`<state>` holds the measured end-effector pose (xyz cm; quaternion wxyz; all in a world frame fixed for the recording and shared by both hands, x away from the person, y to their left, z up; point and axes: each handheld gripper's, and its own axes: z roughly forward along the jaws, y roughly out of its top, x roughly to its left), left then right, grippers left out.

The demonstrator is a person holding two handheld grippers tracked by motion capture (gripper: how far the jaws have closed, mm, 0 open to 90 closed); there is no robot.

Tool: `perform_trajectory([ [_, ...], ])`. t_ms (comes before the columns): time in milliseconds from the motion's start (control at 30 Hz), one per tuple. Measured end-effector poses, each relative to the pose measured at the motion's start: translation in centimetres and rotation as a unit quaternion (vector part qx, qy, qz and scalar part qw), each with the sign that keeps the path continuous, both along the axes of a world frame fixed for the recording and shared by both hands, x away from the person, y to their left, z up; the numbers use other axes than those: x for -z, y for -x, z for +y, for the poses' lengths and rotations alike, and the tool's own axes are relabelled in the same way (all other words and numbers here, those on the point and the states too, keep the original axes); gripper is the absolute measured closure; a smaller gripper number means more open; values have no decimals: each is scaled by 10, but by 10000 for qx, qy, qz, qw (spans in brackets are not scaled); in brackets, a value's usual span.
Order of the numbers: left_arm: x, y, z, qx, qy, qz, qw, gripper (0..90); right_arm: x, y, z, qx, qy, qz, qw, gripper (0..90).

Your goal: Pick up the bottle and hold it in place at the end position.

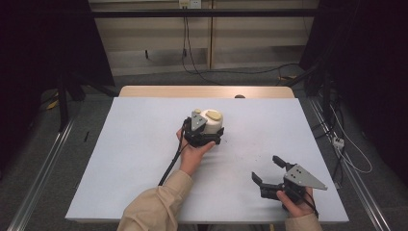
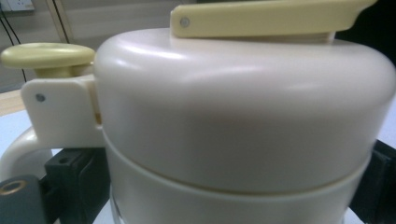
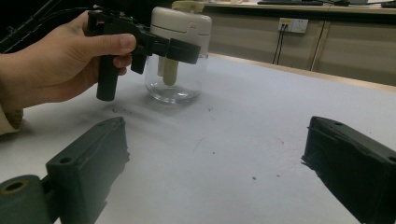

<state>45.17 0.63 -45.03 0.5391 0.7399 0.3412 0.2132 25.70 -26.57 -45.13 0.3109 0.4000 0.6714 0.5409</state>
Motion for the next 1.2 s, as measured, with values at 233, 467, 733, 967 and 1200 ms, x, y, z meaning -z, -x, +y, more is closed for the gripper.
perform_trajectory([
  [233, 2, 2, 4, 50, 11, 0, 10000, 53, 1, -1, 1, -37, 10, 42, 10000, 54],
  [467, 3, 3, 6, 83, 21, 14, 10000, 53, 1, -2, 2, -40, 31, 63, 10000, 54],
  [733, 7, 6, 10, 149, 99, -9, 9998, 51, 3, -5, 3, -25, 48, 136, 9999, 54],
  [967, 8, 6, 11, 151, 89, -45, 9998, 51, 2, -12, 10, -55, 147, 219, 9996, 56],
  [1200, 8, 6, 11, 133, 87, -60, 9999, 51, -1, -22, 13, -9, 172, 237, 9996, 57],
])
